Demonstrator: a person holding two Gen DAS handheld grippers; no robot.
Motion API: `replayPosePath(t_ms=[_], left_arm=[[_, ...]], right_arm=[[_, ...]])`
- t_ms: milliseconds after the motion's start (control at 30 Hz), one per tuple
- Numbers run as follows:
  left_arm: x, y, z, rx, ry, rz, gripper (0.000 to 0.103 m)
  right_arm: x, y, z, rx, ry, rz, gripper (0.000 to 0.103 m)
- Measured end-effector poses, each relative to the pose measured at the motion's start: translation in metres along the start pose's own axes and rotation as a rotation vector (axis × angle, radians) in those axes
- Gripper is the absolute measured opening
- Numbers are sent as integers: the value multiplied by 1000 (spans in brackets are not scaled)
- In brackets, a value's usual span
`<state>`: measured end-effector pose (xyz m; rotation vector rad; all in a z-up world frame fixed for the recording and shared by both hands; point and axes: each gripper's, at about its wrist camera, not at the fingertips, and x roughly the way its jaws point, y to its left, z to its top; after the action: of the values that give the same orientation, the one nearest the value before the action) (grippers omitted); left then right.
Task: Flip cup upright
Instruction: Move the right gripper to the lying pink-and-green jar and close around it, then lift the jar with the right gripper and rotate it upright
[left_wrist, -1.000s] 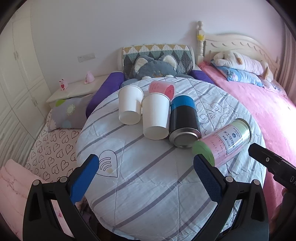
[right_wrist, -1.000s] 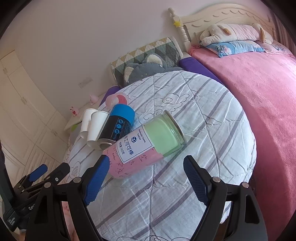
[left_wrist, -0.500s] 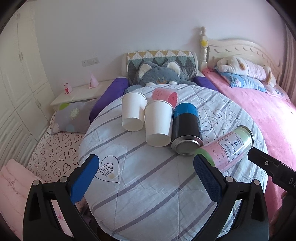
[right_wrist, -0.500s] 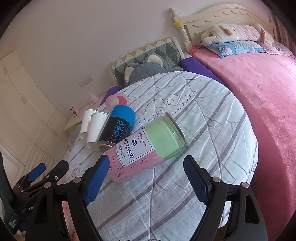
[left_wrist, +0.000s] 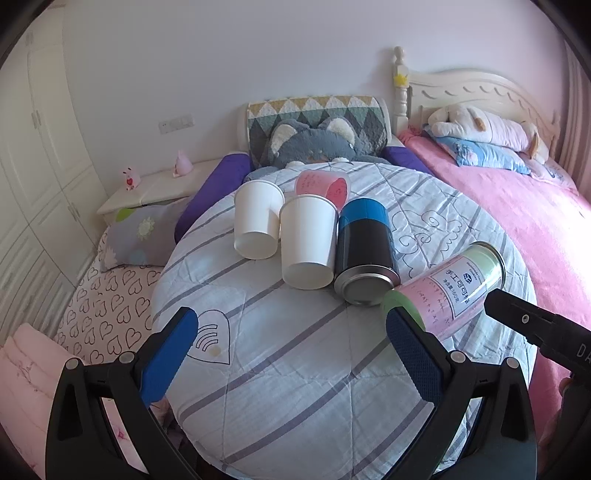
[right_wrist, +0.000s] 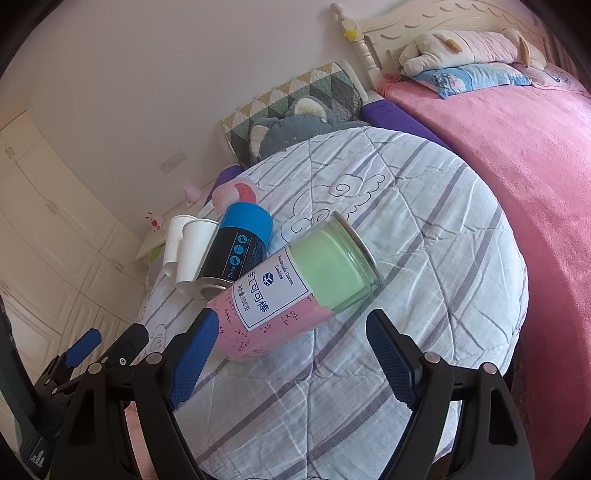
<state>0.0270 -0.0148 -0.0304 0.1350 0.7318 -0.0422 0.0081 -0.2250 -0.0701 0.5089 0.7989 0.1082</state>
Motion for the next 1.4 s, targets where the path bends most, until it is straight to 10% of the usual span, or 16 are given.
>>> replayPosePath(t_ms=[900, 1400], left_arm=[[37, -12, 19, 66, 37, 14, 103], [49, -17, 20, 70, 76, -5, 103]], right_arm=[[89, -52, 30, 500, 150, 212, 84], [123, -37, 86, 196, 403, 222, 76]])
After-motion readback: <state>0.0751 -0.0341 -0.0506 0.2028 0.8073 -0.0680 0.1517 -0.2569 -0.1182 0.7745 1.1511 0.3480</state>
